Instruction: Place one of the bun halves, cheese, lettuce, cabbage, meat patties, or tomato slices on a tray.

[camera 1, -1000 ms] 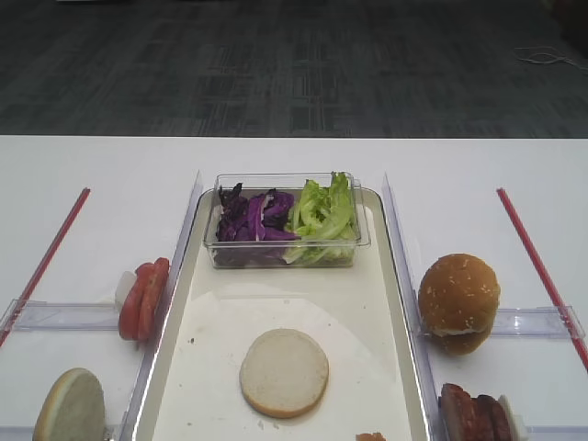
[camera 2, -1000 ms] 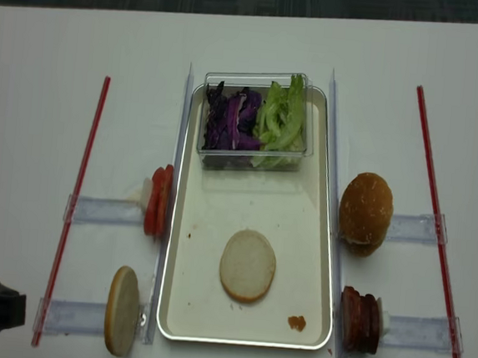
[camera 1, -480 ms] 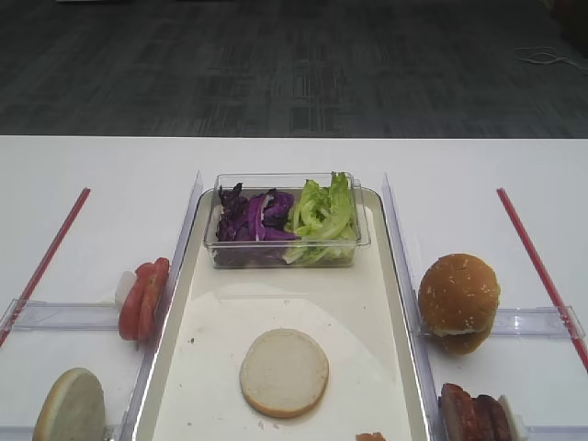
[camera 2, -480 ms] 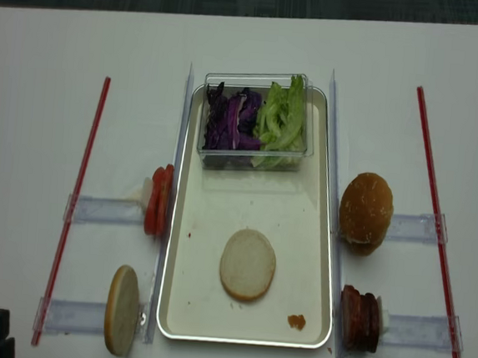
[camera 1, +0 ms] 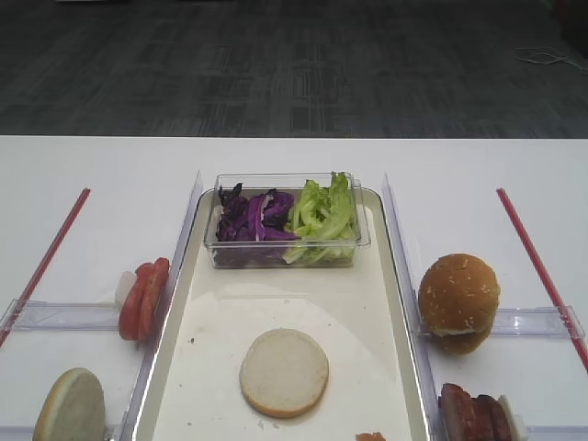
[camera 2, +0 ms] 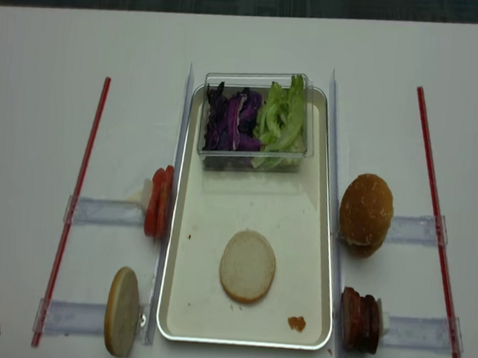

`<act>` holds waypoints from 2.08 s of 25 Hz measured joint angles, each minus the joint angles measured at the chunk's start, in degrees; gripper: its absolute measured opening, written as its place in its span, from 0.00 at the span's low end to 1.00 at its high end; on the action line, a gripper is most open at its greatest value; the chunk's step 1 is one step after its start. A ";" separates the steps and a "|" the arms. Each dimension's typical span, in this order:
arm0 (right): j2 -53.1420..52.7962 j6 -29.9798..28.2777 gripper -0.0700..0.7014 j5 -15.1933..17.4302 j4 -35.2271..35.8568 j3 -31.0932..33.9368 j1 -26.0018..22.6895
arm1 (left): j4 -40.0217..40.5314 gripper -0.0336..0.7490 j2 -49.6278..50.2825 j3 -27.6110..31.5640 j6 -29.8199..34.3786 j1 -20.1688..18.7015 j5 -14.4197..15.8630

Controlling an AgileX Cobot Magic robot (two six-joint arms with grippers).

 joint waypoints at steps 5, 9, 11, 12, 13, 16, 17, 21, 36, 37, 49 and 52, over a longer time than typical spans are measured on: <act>0.00 0.00 0.68 0.00 0.00 0.00 0.00 | 0.00 0.50 -2.07 1.35 0.00 0.00 -2.11; 0.00 0.00 0.68 0.00 0.00 0.00 0.00 | 0.00 0.50 -2.10 1.58 1.81 0.00 -2.71; 0.00 0.00 0.68 0.00 0.00 0.00 0.00 | 0.00 0.50 -2.31 1.58 2.68 0.00 -2.94; 0.00 0.00 0.68 0.00 0.00 0.00 0.00 | 0.00 0.50 -2.56 1.58 2.79 0.00 -2.95; 0.00 0.00 0.68 0.00 0.00 0.00 0.00 | 0.00 0.50 -2.84 1.58 2.92 0.00 -2.95; 0.00 0.00 0.68 0.00 0.00 0.00 0.00 | 0.00 0.50 -3.64 1.58 3.03 0.00 -2.95; 0.00 0.00 0.68 0.00 0.00 0.00 0.00 | 0.00 0.50 -3.78 1.58 3.03 0.00 -2.95; 0.00 0.11 0.68 0.00 0.00 0.00 0.00 | 0.00 0.50 -4.96 1.58 3.12 -1.69 -2.95; 0.00 0.21 0.68 0.00 0.00 0.00 0.00 | 0.00 0.50 -10.71 1.58 3.12 -3.12 -2.95; 0.00 0.21 0.68 0.00 0.00 0.00 0.00 | 0.00 0.50 -10.81 1.58 3.12 -3.12 -2.95; 0.00 0.21 0.68 0.00 0.00 0.00 0.00 | 0.24 0.50 -10.94 1.58 3.02 -3.12 -2.95; 0.00 0.21 0.68 0.00 0.00 0.00 0.00 | 0.26 0.50 -10.94 1.58 2.90 -3.12 -2.95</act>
